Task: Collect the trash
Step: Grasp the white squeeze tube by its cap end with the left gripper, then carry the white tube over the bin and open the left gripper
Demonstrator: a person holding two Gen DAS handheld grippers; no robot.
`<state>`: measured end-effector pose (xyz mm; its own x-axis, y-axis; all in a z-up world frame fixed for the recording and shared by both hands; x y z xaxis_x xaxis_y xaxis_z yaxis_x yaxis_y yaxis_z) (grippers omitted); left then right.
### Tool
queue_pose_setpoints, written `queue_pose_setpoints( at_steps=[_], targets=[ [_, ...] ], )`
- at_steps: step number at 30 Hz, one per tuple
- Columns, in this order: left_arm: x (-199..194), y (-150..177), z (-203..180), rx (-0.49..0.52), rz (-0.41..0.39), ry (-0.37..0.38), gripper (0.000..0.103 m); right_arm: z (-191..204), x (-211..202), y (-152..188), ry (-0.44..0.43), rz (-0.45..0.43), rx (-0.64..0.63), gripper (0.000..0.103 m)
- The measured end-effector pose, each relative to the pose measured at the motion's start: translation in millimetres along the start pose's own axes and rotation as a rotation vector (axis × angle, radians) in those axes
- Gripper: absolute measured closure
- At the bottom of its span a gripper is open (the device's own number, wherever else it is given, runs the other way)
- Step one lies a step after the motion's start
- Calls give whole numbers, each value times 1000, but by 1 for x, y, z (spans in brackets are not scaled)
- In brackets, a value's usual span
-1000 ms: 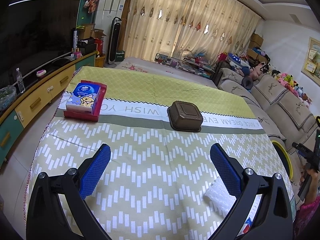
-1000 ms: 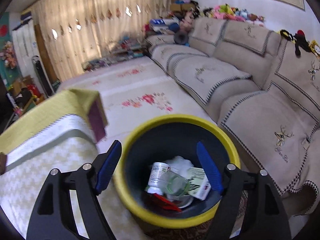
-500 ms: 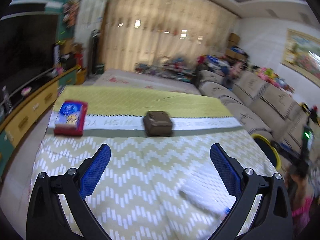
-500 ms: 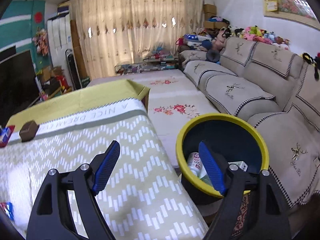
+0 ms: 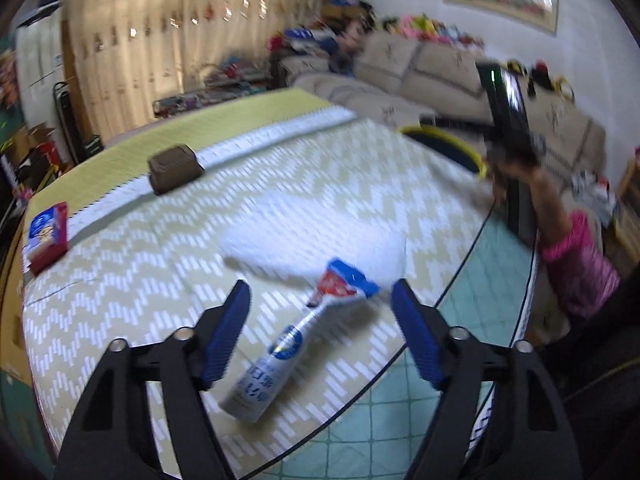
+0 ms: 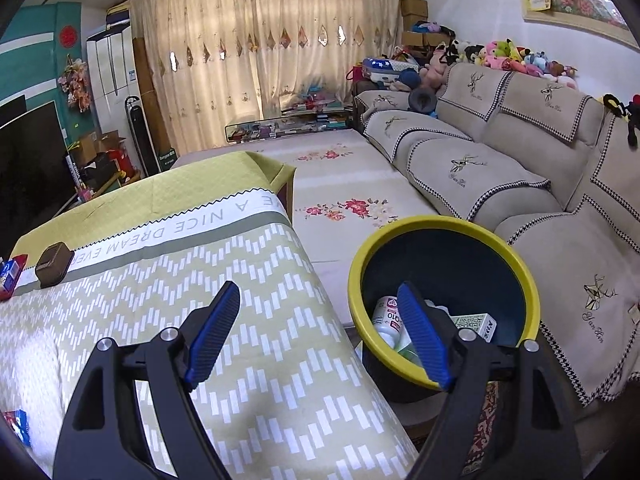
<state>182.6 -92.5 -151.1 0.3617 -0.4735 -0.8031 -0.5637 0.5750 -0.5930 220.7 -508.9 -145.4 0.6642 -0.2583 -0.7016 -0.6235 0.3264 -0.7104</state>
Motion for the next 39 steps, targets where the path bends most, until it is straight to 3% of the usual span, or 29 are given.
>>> queue_pose_setpoints(
  at_steps=[7,13,16,20,25,34,39],
  targets=[
    [22,12,-2,93,102,-33,54,0,1,1,-6,9,10,26],
    [24,17,3,111,134,-66,70,-4,5,2,-16,24,30,26],
    [22,22,7,102,144,-98,83,-6,6,3,-22,26,38,26],
    [9,22,14,41,126,-116,89,-7,6,2,-24,21,41,26],
    [-10,18,10,-9,94,-135,90,-6,4,1,-28,7,38,26],
    [-11,-43,-1,-51,19,-127,89,-20,-29,-5,-48,-80,25,26],
    [28,-101,-28,-56,17,-5,90,-60,-51,-11,22,-126,53,22]
  ],
)
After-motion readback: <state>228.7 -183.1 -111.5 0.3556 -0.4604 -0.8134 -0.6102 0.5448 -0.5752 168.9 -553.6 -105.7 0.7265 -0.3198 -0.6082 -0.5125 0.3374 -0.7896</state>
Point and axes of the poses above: each gripper's, at about its wrist camera, not at the fingertips, and x roughly the way its jaws point, z to its left, y to its underside, the point moved 8 cm from there along x, roughly the way its jaws point, and after that the axes turned 8 degrees about z, right-handed, at the moved point
